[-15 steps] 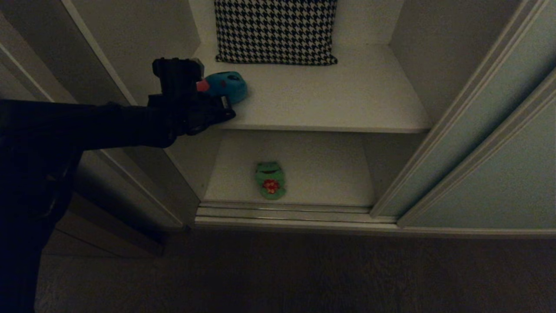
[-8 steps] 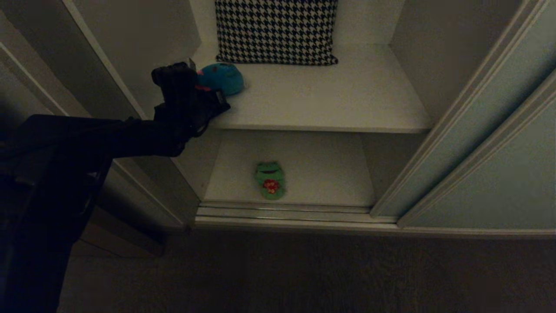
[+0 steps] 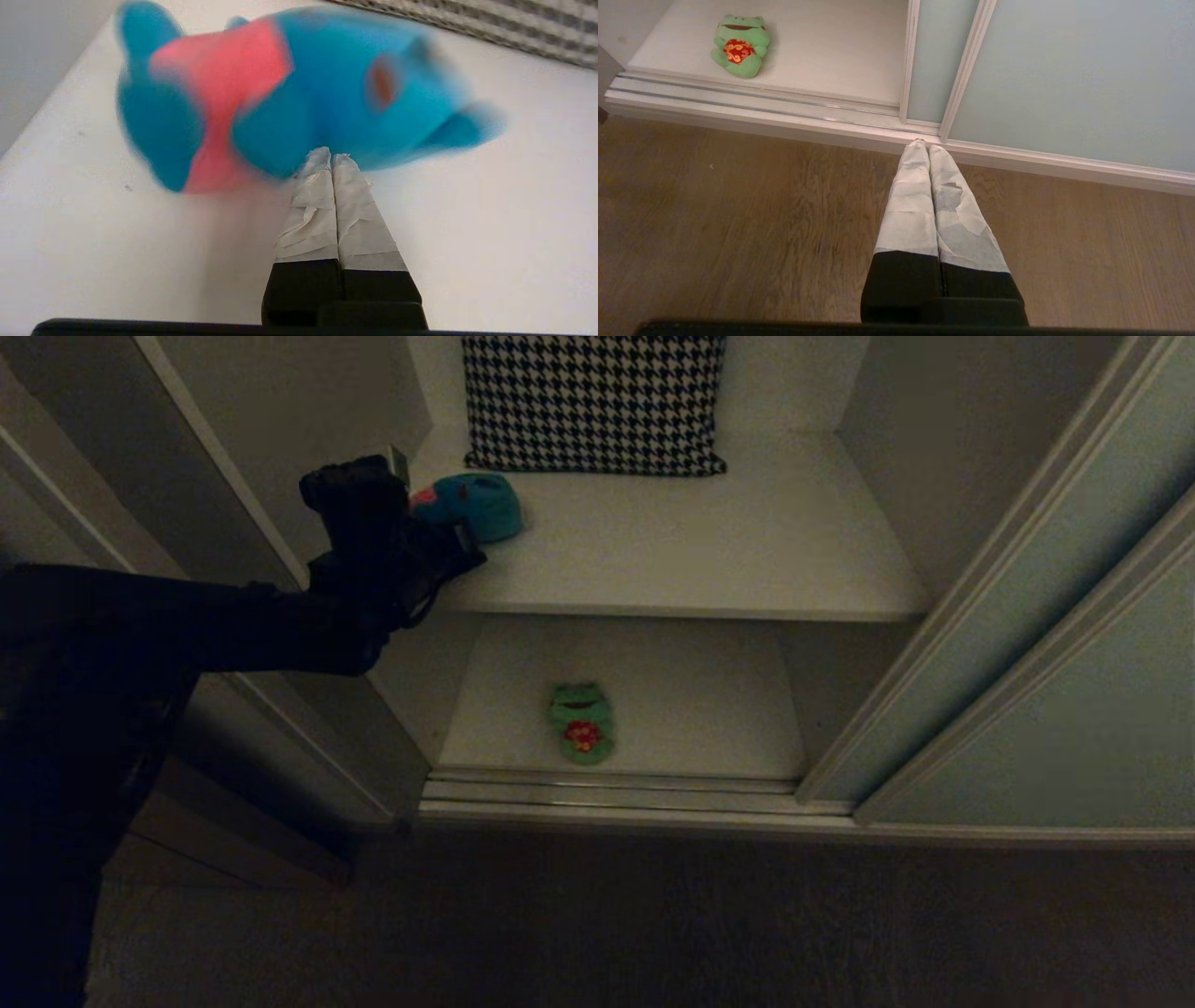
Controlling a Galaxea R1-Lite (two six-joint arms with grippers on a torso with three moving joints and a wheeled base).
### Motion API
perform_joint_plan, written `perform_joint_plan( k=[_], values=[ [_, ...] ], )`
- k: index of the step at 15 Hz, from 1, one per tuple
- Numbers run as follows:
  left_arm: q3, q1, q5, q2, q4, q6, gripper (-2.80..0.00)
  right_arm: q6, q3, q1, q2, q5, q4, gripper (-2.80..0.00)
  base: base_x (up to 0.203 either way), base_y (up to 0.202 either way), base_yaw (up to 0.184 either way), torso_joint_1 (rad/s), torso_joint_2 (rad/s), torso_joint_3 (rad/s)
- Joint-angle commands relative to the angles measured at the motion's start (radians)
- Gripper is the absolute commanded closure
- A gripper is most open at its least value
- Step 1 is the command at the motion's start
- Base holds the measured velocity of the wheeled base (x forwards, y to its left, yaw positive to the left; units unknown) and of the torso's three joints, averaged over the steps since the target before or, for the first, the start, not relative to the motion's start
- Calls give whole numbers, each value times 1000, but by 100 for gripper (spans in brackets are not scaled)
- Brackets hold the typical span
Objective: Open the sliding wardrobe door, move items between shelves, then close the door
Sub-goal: Place the green doll on the higher shelf
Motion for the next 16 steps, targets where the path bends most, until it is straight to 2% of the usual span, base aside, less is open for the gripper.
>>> perform_joint_plan(
  k=[1, 6, 10, 12, 14, 16],
  values=[
    [77, -11, -8, -153, 30, 4, 0, 0, 0, 0, -2, 1, -1, 0, 0, 0, 0, 0, 0, 0],
    [330, -46, -28, -536, 190, 20, 0, 0, 0, 0, -2, 1, -1, 0, 0, 0, 0, 0, 0, 0],
    [684, -46, -34, -965, 371, 67, 0, 0, 0, 0, -2, 1, -1, 0, 0, 0, 0, 0, 0, 0],
    [806, -17, -37, -1209, 550, 81, 0, 0, 0, 0, -2, 1, -1, 0, 0, 0, 0, 0, 0, 0],
    [905, 50, -53, -1446, 741, 89, 0, 0, 0, 0, -2, 1, -1, 0, 0, 0, 0, 0, 0, 0],
    [1031, 111, -84, -1677, 860, 102, 0, 0, 0, 0, -2, 1, -1, 0, 0, 0, 0, 0, 0, 0]
  ],
)
